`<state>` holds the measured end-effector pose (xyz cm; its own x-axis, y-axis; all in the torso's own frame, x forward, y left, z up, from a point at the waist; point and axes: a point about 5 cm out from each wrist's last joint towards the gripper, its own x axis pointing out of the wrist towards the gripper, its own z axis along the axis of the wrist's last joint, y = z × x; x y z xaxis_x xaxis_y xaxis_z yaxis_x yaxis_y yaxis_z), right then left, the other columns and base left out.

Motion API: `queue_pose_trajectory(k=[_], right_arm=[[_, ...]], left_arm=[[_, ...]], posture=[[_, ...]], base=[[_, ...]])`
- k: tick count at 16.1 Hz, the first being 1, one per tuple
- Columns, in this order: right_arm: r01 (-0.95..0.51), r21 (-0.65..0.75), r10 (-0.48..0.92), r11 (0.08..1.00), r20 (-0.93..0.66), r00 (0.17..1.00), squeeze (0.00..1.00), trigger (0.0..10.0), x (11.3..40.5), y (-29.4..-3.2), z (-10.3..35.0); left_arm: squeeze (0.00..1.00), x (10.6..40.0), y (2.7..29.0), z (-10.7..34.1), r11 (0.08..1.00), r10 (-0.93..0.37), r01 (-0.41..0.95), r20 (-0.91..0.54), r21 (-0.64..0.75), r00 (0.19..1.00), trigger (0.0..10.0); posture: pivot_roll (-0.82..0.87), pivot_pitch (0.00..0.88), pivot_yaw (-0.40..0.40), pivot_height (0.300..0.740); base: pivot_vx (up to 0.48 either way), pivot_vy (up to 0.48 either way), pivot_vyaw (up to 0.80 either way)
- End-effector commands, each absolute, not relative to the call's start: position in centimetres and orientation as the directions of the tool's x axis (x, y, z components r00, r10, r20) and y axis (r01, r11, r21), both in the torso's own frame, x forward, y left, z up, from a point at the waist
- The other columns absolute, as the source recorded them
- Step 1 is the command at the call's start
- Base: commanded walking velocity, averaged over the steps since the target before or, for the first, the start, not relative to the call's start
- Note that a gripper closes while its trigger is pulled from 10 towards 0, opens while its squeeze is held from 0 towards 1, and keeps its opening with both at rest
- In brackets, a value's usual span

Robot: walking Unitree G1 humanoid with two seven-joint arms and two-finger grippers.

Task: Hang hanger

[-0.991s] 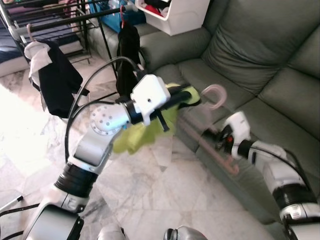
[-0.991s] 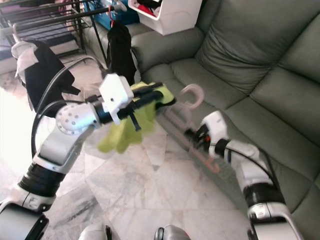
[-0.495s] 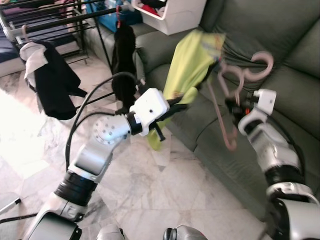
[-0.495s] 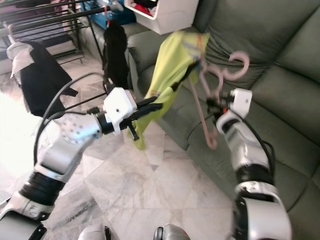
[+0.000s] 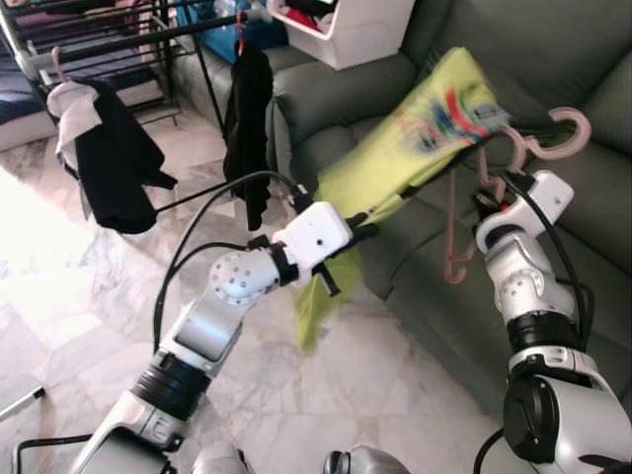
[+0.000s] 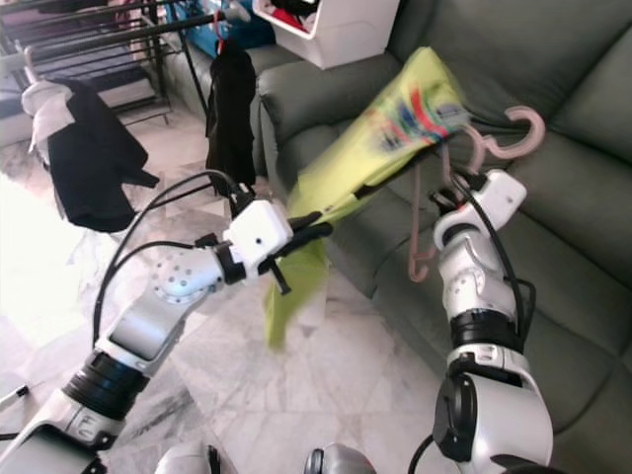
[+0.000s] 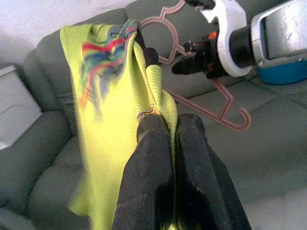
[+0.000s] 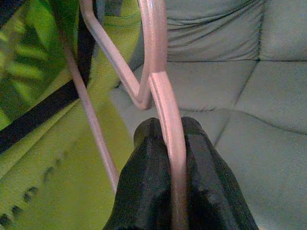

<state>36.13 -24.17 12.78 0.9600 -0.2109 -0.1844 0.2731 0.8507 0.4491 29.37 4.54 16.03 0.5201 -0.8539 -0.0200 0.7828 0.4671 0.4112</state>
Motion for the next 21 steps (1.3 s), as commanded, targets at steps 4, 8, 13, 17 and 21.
queue_pose_trajectory(k=[4, 8, 13, 17, 21], right_arm=[[0.262, 0.462, -0.135, 0.848, -0.289, 0.948, 0.0, 10.0, 35.6, -23.7, 12.3], [0.496, 0.325, -0.268, 0.805, -0.546, 0.794, 0.0, 10.0, 32.0, -26.4, 6.7], [0.013, 0.479, 0.048, 0.878, -0.115, 0.992, 0.0, 10.0, 36.1, -22.3, 15.5], [0.328, 0.311, -0.158, 0.892, -0.465, 0.871, 0.0, 10.0, 33.7, -24.4, 8.5], [0.384, 0.354, -0.314, 0.853, -0.24, 0.919, 0.0, 10.0, 34.5, -27.2, 12.6]], left_arm=[[0.0, 29.4, 4.4, 16.2, 0.44, -0.867, 0.787, -0.023, 0.433, 0.497, 10.0], [0.0, 29.2, 4.1, 16.5, 0.439, -0.871, 0.788, -0.01, 0.431, 0.491, 10.0], [0.0, 29.6, 4.1, 16.0, 0.428, -0.87, 0.788, -0.034, 0.443, 0.492, 10.0], [0.0, 29.6, 4.4, 16.1, 0.447, -0.861, 0.776, -0.023, 0.445, 0.509, 10.0], [0.0, 29.5, 4.4, 16.5, 0.439, -0.871, 0.776, 0.002, 0.453, 0.491, 10.0]], posture=[[-0.11, 0.038, -0.068, 0.74], [-0.09, 0.039, -0.073, 0.74], [-0.11, 0.029, -0.063, 0.74], [-0.09, 0.032, -0.072, 0.74], [-0.1, 0.031, -0.061, 0.74]], base=[[0.0, 0.0, 0.0], [0.0, 0.0, 0.0], [0.0, 0.0, 0.0], [0.0, 0.0, 0.0], [0.0, 0.0, 0.0]])
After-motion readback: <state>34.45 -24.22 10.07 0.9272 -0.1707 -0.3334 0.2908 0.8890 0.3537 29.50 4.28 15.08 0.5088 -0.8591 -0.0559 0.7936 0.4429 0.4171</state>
